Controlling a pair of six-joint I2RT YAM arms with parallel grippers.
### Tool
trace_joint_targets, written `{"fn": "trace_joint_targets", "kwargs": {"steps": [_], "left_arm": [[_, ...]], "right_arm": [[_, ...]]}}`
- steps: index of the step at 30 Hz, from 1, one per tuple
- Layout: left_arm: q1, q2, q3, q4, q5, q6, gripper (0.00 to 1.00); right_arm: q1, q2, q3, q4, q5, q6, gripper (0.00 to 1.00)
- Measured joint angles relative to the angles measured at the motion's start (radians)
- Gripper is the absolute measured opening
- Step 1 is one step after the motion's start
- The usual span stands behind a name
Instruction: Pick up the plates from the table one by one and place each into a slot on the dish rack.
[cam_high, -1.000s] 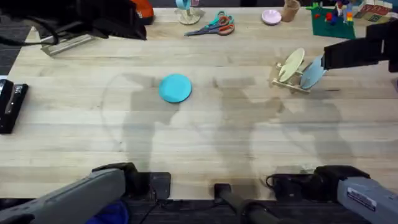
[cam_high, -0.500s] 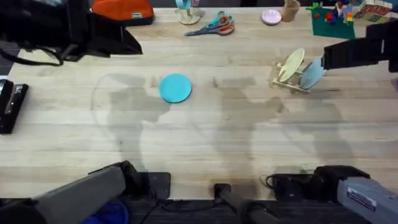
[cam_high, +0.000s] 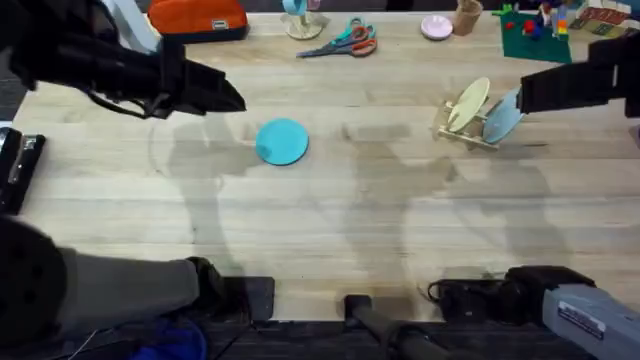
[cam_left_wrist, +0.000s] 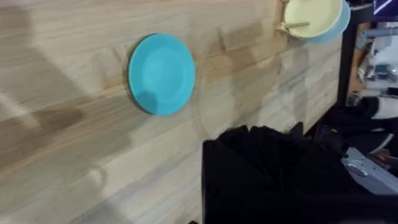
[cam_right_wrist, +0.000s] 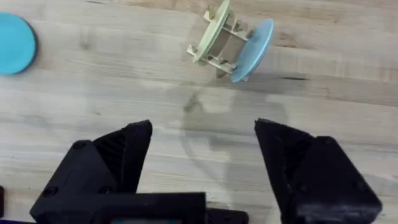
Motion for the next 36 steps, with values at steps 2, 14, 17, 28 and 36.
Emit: {"fn": "trace_joint_targets", "kwargs": {"steps": [2,14,17,28,36], "left_arm": [[0.000,0.037,-0.011,0.010,0.004,0.009,0.041],[0.000,0.230,-0.014,0.079,0.007,0.057,0.040],[0.000,0.257,-0.014,0.080,0.007,0.068,0.042],[0.000,0.275,-0.031,0.133,0.008,0.086,0.041],[0.000,0.297,-0.121,0.238,0.008,0.078,0.041]], "right_arm": [[0.000,0.000,0.000,0.000,0.000,0.000,0.995],[0.000,0.000,0.000,0.000,0.000,0.000,0.993],[0.000,0.000,0.000,0.000,0.000,0.000,0.993],[0.000,0.000,0.000,0.000,0.000,0.000,0.995],[0.000,0.000,0.000,0.000,0.000,0.000,0.995]]}}
